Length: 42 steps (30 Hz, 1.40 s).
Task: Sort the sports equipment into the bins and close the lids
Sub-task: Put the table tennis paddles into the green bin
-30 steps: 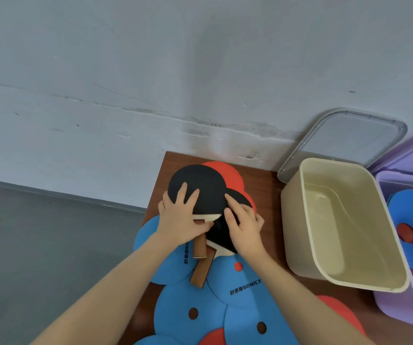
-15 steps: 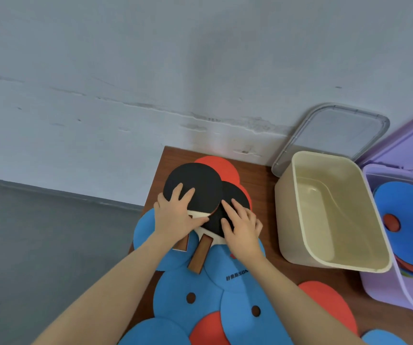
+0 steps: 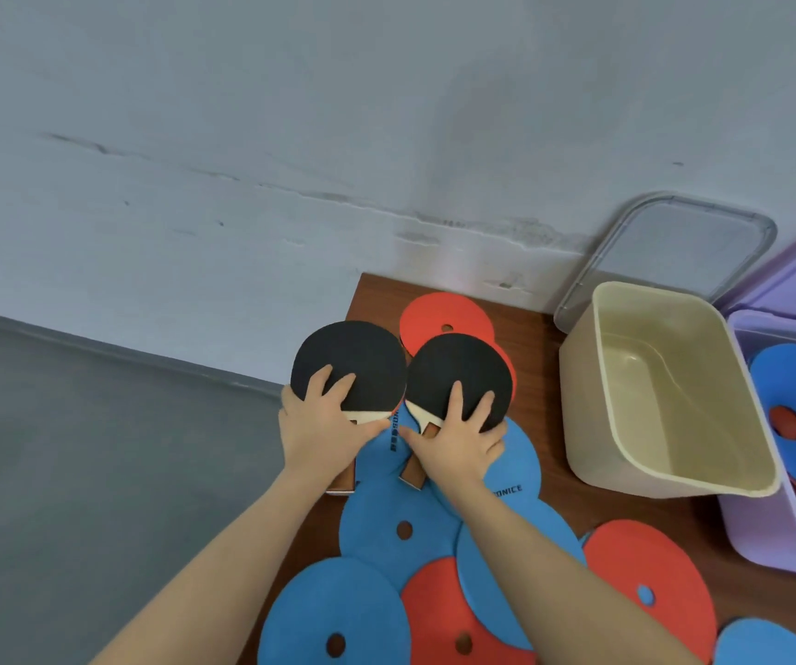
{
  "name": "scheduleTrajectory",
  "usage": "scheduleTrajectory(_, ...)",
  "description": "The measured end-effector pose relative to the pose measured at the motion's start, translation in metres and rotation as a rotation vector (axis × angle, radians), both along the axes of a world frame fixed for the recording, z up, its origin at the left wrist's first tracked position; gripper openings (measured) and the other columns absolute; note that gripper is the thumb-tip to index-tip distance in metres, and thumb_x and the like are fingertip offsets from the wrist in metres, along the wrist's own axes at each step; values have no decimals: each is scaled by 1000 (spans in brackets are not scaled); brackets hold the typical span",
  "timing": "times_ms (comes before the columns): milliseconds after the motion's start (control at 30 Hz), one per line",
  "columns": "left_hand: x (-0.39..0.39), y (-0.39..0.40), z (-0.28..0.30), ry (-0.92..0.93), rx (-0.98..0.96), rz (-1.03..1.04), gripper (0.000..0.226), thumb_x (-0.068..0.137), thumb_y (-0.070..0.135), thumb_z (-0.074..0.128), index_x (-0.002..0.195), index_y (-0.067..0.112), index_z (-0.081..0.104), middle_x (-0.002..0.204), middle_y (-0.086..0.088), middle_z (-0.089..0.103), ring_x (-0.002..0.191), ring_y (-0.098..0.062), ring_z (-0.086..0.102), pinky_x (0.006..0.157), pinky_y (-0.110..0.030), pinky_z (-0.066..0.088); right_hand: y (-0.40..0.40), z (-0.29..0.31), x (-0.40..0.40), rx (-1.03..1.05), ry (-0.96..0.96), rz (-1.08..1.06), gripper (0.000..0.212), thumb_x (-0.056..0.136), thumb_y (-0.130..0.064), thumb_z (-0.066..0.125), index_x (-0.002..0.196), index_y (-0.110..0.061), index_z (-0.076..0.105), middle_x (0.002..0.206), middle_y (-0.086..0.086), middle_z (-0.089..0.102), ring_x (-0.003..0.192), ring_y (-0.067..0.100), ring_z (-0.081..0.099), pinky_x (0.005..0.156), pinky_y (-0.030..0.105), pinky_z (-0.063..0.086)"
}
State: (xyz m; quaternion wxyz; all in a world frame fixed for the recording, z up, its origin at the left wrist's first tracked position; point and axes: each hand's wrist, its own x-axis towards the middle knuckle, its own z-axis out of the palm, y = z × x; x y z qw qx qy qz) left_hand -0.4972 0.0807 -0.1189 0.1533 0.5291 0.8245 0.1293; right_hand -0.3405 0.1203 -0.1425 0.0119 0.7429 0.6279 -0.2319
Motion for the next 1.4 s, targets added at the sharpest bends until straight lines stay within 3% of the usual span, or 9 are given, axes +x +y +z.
scheduleTrajectory(100,2,-12,3,-31,-9,38,78,68,67,63,135,33,43,148,5,29,129,-35,27,100,-45,34,-2,0,1,-9,-22,43,85,83,-62,50,148,-36,1,155,10,-13,137,49,-1,111,52,11)
scheduleTrajectory(300,8,-26,9,-48,-50,-8,78,70,67,61,137,35,40,149,8,26,130,-35,24,104,-44,31,-14,3,53,-22,-32,294,82,84,-59,49,147,-42,0,156,6,-12,137,48,1,110,53,15)
scheduleTrajectory(467,22,-40,2,-79,-25,-68,80,67,70,62,136,34,42,148,9,29,132,-35,23,104,-47,33,-31,3,101,-22,-93,504,80,85,-57,48,144,-47,-6,157,-1,-15,140,42,-4,110,50,10)
scheduleTrajectory(767,39,-54,3,-93,-82,-62,78,70,68,60,137,35,38,148,10,26,131,-31,24,104,-42,31,-42,2,76,52,-68,212,98,64,-83,48,144,-48,3,156,-3,0,139,42,6,111,50,10)
scheduleTrajectory(1133,28,-73,-7,-97,250,50,75,60,63,72,123,25,60,138,1,48,120,-41,39,91,-52,44,-65,8,86,185,-102,225,87,66,-78,55,141,-46,26,154,-3,14,131,36,24,106,48,19)
scheduleTrajectory(1400,54,-92,16,-140,197,-7,76,64,65,68,130,30,52,144,7,39,129,-37,29,100,-49,38,-100,18,124,327,-53,210,92,53,-88,36,135,-45,40,151,0,28,125,37,35,99,49,27)
